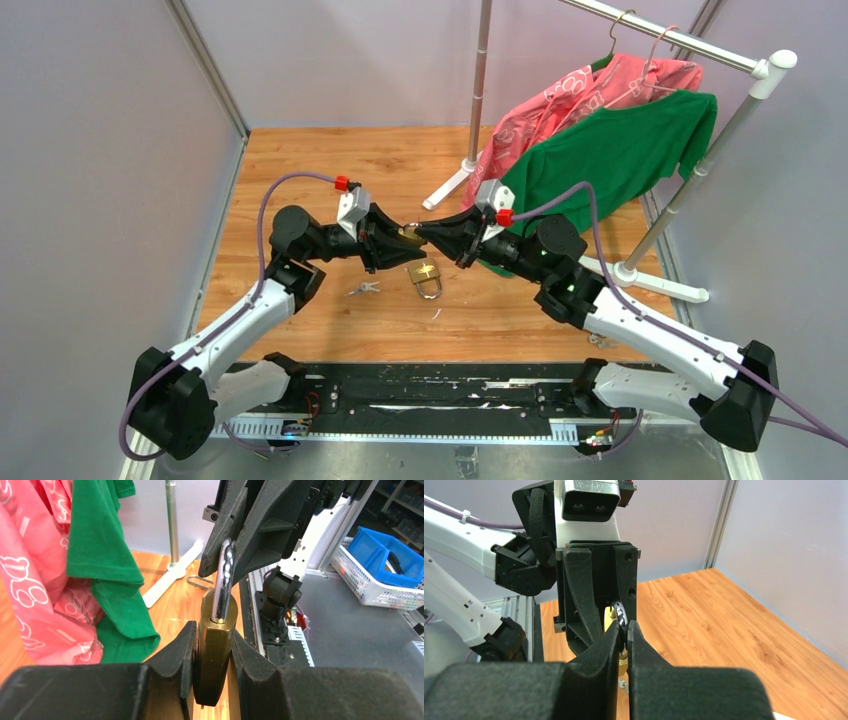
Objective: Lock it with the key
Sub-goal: Lock the lock.
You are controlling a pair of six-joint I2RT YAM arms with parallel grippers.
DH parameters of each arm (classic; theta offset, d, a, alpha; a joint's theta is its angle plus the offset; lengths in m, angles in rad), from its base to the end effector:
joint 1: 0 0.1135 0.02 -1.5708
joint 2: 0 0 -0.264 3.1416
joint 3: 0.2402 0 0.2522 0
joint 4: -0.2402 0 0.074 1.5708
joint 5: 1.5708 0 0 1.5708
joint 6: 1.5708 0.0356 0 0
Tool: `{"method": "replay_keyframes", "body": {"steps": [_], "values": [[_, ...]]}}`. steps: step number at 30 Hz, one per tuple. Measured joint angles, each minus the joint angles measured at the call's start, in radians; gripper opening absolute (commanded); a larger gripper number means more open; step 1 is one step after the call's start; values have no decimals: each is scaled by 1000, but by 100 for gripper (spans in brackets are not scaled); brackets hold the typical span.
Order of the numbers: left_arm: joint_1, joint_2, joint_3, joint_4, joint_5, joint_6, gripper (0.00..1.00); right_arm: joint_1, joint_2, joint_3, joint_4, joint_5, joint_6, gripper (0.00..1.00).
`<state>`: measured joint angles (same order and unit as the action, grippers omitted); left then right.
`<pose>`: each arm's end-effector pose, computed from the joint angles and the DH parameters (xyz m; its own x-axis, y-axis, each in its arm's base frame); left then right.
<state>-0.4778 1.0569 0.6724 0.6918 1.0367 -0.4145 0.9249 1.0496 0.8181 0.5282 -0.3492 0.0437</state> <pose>0.1880 -0.1319 0.3350 -0.1418 -0.1574 -0.9773 0.9893 0.0124 -0.1455 0.1368 0.2018 0.3761 0.1344 0.2465 -0.9598 -0.9541 0.2938 -0.0582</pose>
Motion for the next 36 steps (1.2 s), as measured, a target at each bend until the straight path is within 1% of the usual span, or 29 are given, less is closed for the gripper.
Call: {"method": "replay_keyframes", "body": {"steps": [2,6,8,9,14,18,20,22,23,27,29,30,31,32,35,36], "values": [[-3,-14,0,-24,-2,24,0,0,-7,50,-106,-8,-14,0],[-11,-38,0,-66,-16,70,0,2,-8,151,-296,-17,-46,14],[-15,-45,0,-84,-19,91,0,5,-6,188,-374,-18,-66,18],[-17,-49,0,-92,-24,102,0,6,-3,205,-424,-18,-76,19],[-22,-56,-30,-119,-26,135,0,12,2,237,-536,-17,-107,19],[-38,-59,-59,-174,-27,182,0,17,2,242,-628,-16,-141,24],[-49,-61,-68,-204,-35,207,0,19,3,254,-671,-18,-152,31],[-57,-63,-69,-208,-48,223,0,19,12,264,-718,-27,-164,45],[-61,-66,-69,-203,-53,227,0,21,20,265,-740,-35,-165,50],[-61,-90,-69,-170,-87,240,0,13,54,265,-855,-119,-172,59],[-61,-98,-69,-161,-95,243,0,-8,53,266,-880,-158,-172,64],[-62,-101,-69,-160,-98,245,0,-26,47,269,-892,-183,-172,69],[-62,-105,-69,-160,-99,248,0,-43,40,274,-900,-201,-173,80],[-62,-107,-69,-161,-101,249,0,-58,34,284,-910,-215,-175,84],[-62,-113,-69,-163,-103,254,0,-96,22,340,-942,-249,-190,85],[-62,-114,-69,-163,-103,255,0,-103,21,361,-948,-255,-196,82]]}}
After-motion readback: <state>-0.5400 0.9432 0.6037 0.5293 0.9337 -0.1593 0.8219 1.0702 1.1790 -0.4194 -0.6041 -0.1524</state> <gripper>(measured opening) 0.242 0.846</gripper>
